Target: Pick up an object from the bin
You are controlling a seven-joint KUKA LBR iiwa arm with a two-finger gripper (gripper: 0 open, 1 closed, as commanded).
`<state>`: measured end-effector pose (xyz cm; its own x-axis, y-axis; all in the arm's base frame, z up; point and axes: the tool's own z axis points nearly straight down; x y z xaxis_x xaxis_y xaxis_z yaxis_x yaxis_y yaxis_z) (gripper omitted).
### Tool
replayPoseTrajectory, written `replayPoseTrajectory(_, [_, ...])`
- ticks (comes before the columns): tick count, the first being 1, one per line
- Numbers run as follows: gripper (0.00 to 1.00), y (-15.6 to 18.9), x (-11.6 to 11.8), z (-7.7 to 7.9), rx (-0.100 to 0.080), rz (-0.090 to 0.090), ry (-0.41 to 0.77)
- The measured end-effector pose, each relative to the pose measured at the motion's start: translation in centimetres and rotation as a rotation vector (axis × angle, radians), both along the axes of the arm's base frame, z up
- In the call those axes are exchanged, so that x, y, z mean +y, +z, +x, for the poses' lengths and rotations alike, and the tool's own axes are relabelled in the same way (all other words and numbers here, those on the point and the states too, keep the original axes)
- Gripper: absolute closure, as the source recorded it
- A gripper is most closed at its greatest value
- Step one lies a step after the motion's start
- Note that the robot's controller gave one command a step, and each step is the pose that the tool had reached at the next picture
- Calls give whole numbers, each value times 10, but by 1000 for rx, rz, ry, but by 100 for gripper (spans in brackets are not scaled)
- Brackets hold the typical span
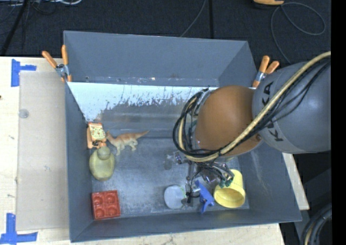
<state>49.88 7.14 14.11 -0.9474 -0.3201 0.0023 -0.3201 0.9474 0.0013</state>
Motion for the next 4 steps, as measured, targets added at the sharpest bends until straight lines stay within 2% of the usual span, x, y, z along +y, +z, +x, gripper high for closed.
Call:
replayPoseTrajectory(1, [0, -20, -5, -9, 1, 1, 189])
replayPoseTrajectory(2, [100, -72, -7, -3, 4, 1, 221])
replayPoseTrajectory(3, [100, -72, -7, -3, 4, 1, 220])
replayPoseTrajectory(4, [100, 12, -17, -16, 6, 2, 233])
